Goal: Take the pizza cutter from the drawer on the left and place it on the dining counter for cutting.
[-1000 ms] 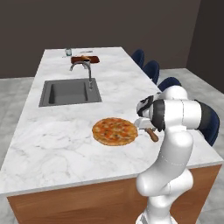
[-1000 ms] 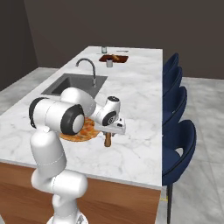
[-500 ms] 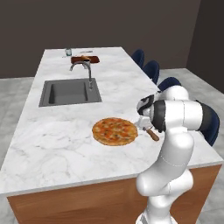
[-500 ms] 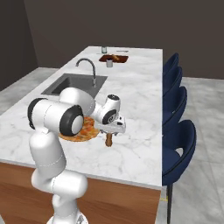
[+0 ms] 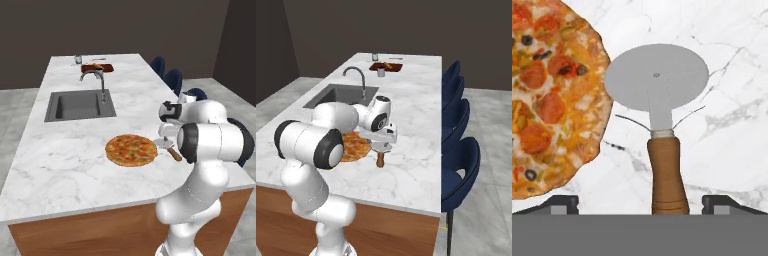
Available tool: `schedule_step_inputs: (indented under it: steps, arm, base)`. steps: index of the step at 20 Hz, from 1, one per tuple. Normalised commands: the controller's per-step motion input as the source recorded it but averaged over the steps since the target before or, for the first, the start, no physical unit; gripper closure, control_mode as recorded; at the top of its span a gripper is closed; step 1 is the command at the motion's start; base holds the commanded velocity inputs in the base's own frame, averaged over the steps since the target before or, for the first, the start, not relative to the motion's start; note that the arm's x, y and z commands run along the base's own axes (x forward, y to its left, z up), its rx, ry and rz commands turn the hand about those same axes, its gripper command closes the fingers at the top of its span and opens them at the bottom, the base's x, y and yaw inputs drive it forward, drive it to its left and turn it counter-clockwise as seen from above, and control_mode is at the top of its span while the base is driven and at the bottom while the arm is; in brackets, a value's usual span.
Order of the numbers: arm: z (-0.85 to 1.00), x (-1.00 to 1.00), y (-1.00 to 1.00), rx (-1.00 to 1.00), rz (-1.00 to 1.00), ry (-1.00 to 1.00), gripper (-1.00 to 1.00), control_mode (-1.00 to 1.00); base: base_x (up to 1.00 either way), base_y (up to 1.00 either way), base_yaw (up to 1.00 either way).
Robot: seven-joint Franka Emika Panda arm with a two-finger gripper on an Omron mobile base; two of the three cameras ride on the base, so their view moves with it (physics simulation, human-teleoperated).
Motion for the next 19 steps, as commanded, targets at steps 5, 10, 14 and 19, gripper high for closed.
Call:
schedule_step_inputs:
  steps: [5,10,14,19]
  arm:
    - [0.77,-0.69,0.45,0.00,0.00,0.00,-1.00,-1.00]
    - [0.84,-0.92,0.57,0.00,0.00,0.00,-1.00,-1.00]
    - [0.69,-1.00,0.35,0.00,-0.01,0.00,-1.00,-1.00]
    - [0.50,-1.00,0.02,0.00,-0.05,0.00,-1.00,-1.00]
  base:
    - [0.00,0.00,0.00]
    - [0.00,0.00,0.00]
    - [0.00,0.00,0.00]
    - [0.00,0.00,0.00]
